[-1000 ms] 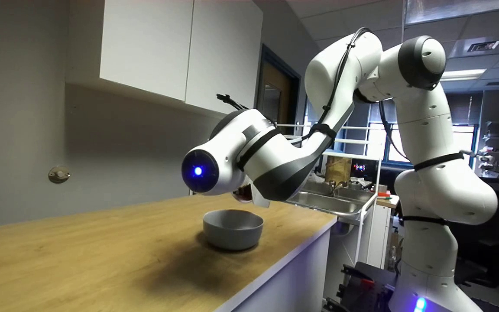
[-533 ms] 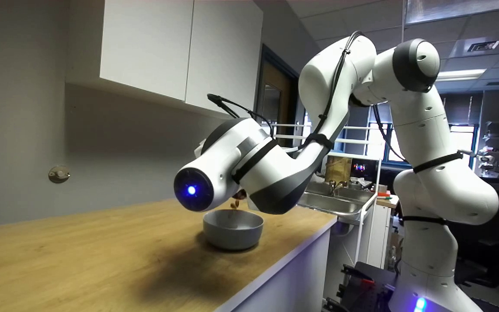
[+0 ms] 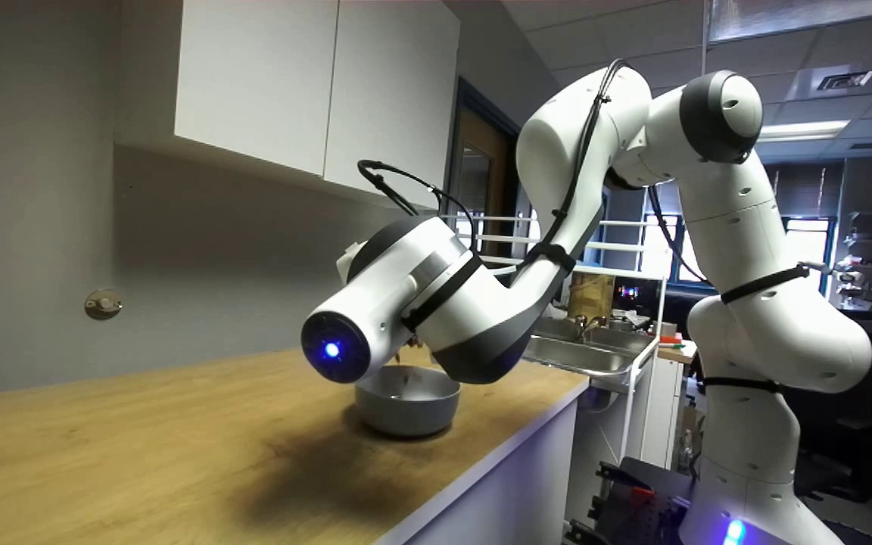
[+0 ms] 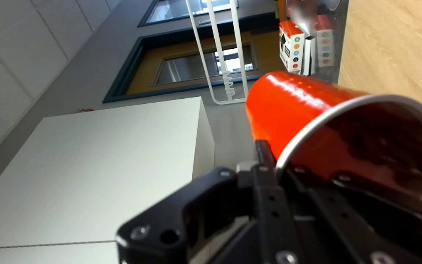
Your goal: Get the red cup from the table and pour its contents in the white bowl
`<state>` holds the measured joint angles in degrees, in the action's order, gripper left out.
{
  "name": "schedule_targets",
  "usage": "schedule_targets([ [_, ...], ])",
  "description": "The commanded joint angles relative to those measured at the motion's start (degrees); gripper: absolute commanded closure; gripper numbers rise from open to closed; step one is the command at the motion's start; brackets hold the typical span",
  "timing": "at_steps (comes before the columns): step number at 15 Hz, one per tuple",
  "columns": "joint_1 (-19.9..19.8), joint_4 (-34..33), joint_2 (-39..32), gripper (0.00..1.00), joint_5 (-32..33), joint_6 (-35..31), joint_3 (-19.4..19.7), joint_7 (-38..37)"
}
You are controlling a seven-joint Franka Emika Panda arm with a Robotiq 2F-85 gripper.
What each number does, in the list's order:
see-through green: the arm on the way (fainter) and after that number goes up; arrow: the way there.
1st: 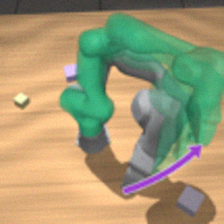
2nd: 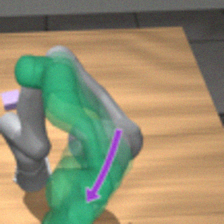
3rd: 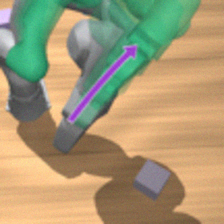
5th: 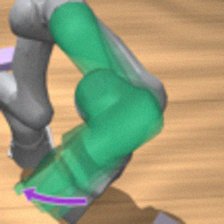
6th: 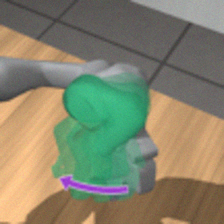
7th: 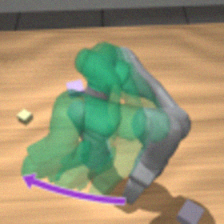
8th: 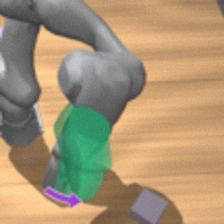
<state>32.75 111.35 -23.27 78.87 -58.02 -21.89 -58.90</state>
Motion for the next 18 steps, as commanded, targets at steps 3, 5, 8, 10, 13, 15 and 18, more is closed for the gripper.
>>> schedule_targets([
  [3, 0.11, -1.06, -0.83, 0.99, 2.46, 2.73, -0.03, -1.23],
  [5, 0.20, -0.81, -0.97, 0.99, 3.37, 3.48, 0.04, -1.77],
  [8, 0.28, -1.05, -1.50, 0.99, 4.56, 4.71, 0.03, -2.23],
  [10, 0.33, -0.92, -1.84, 0.99, 5.68, 5.54, 0.10, -2.64],
  [13, 0.10, -1.11, -2.25, 0.99, 6.18, 6.62, 0.04, -2.98],
  [15, -0.13, -1.46, -2.45, 0.99, 5.44, 7.04, -0.12, -2.83],
  [18, -0.30, -1.64, -2.57, 0.99, 4.87, 7.42, -0.29, -2.38],
])
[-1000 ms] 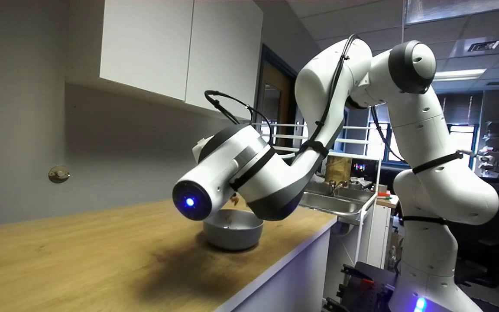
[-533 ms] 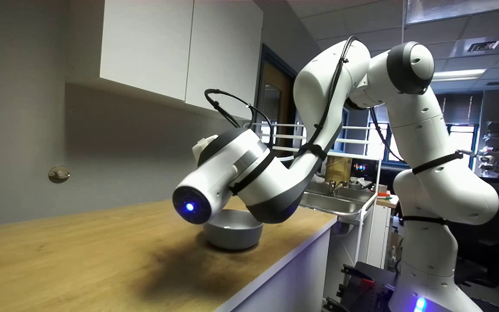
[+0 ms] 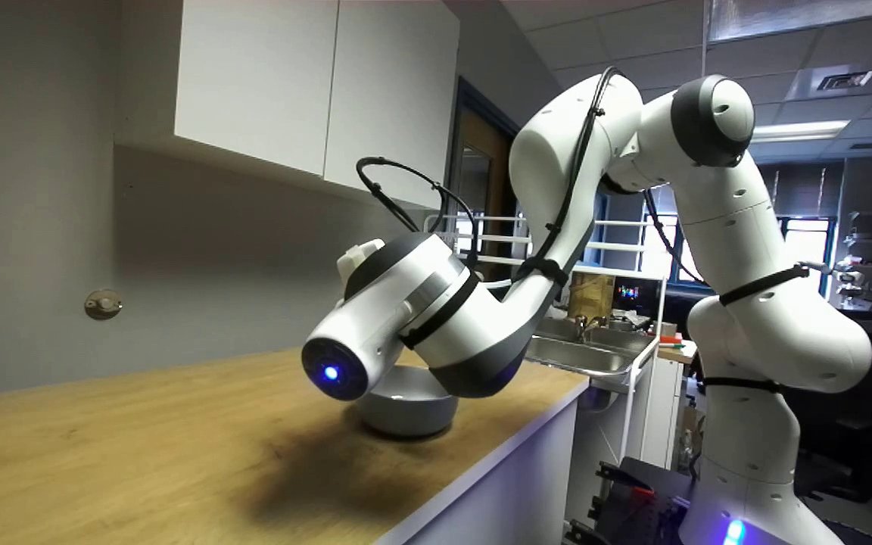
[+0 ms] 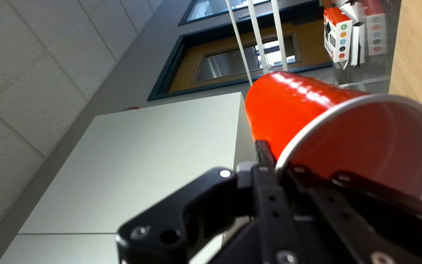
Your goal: Get the red cup from the table and pour its contents in the white bowl
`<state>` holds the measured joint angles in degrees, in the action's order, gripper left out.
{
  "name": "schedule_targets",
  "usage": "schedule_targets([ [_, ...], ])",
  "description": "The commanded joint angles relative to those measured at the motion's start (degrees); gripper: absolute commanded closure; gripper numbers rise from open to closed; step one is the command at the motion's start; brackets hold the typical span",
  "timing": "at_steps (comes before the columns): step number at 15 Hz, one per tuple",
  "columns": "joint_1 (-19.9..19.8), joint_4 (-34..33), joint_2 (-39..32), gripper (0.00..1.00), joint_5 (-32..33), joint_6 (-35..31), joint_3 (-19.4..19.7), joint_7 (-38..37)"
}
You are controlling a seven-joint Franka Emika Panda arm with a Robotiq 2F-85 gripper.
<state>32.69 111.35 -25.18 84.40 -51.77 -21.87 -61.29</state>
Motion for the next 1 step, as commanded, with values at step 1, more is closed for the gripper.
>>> schedule_targets([
  [1, -0.28, -1.89, -0.80, 0.99, -1.03, 1.47, -0.31, -0.18],
])
